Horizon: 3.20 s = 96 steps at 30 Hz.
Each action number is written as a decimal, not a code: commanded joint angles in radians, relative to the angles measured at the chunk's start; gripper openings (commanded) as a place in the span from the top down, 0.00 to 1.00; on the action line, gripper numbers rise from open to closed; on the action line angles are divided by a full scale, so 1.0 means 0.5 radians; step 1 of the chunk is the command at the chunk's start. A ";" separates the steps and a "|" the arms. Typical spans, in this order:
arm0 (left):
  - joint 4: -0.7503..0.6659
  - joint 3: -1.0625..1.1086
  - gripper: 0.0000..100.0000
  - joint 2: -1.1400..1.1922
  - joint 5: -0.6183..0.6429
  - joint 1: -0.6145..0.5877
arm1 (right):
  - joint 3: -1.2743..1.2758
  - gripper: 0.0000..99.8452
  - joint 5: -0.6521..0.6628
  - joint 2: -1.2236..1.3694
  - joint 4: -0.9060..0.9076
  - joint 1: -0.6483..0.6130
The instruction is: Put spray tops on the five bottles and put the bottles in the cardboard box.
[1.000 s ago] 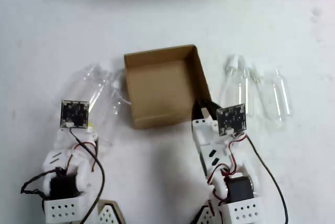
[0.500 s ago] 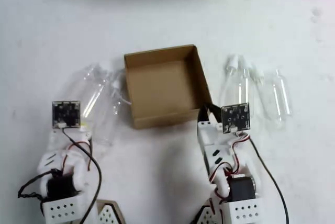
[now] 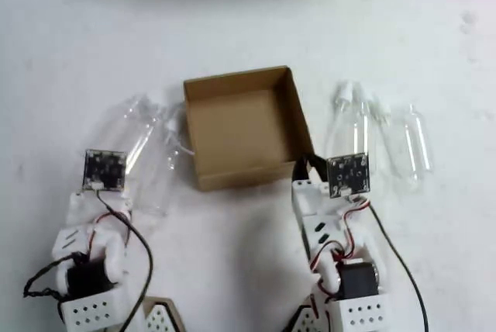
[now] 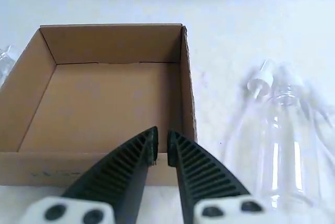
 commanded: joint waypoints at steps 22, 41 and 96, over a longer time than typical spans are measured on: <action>0.402 -0.850 0.97 -0.008 -0.534 0.382 | 0.018 0.98 0.021 -0.011 0.048 0.017; 0.497 -1.817 0.94 1.048 -0.522 0.554 | 0.018 0.98 0.021 -0.011 0.048 0.020; 0.822 -4.499 0.83 4.826 -0.267 0.520 | 0.018 0.98 0.512 -0.011 0.103 0.100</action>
